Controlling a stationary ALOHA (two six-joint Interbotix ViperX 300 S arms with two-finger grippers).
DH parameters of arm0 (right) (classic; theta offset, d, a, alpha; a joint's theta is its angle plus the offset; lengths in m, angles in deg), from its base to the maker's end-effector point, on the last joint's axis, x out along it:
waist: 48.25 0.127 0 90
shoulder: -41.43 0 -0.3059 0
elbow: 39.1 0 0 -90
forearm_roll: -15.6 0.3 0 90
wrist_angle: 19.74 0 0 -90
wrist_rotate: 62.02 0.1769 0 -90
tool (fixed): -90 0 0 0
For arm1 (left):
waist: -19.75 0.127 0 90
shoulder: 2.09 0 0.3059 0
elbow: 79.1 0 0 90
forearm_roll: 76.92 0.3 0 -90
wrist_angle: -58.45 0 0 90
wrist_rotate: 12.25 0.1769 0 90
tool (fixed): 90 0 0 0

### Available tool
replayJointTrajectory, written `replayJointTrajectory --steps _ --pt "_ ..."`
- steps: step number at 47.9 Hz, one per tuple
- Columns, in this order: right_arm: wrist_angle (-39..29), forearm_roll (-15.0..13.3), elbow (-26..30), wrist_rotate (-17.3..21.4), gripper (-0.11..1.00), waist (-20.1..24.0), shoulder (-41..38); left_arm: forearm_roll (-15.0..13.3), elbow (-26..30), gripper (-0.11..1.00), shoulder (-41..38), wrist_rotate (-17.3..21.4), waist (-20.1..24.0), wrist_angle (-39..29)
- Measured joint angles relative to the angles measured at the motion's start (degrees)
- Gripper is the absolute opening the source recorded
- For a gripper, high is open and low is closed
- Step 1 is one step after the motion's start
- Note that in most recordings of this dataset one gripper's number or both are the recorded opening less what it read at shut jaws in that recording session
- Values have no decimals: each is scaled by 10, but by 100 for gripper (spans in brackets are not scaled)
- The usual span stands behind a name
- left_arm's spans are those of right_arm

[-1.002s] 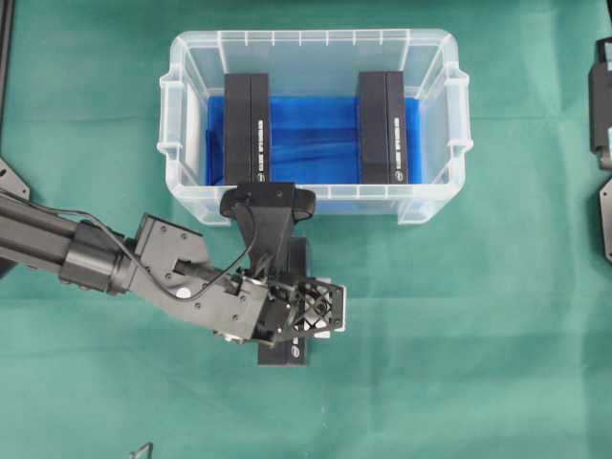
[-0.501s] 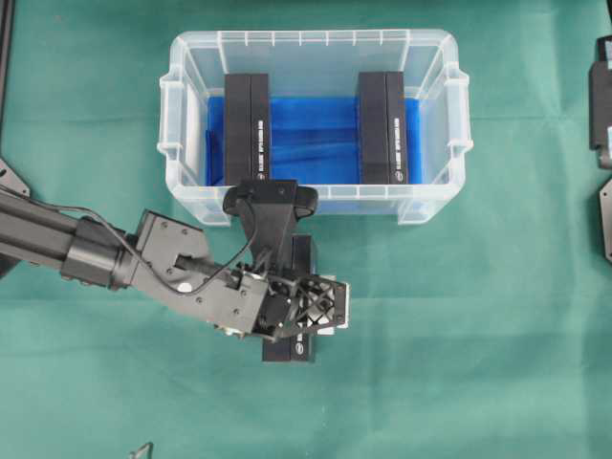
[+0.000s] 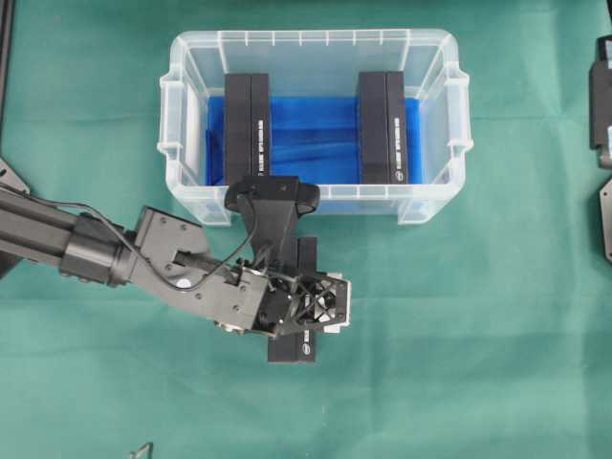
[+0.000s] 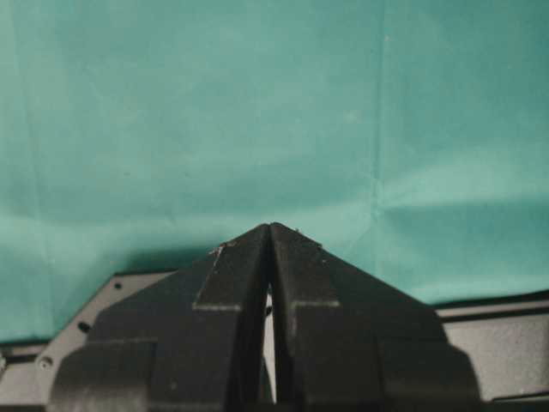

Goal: Take the box out of the case with the left arm.
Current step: 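Carry the box in front of the case and lower it onto the table, then open the left gripper, release the box, and withdraw left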

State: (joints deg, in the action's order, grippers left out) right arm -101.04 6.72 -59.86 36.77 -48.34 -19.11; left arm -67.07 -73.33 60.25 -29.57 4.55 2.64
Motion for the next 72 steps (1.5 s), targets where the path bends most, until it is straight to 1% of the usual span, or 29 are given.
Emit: replayJointTrajectory --steps 9,26,29,35,48,53,62,72 --pt "0 0 0 -1 2 -1 1 0 25 89 29 9 0 -57" --pt "-1 -1 0 0 2 0 1 0 126 89 33 71 14 -163" --pt "-1 -1 0 0 2 0 1 -1 138 89 33 76 18 -179" --pt "0 0 0 0 2 0 1 0 148 89 33 81 23 -190" --pt "-1 0 0 -1 2 0 1 -2 148 89 33 80 22 -191" --pt "0 -1 0 0 2 0 1 -9 136 89 46 79 20 -194" --pt "-1 -1 0 -1 2 0 1 -12 79 89 105 64 5 -198" --pt "-1 -1 0 -1 2 0 1 -13 -25 89 207 29 -10 -200"
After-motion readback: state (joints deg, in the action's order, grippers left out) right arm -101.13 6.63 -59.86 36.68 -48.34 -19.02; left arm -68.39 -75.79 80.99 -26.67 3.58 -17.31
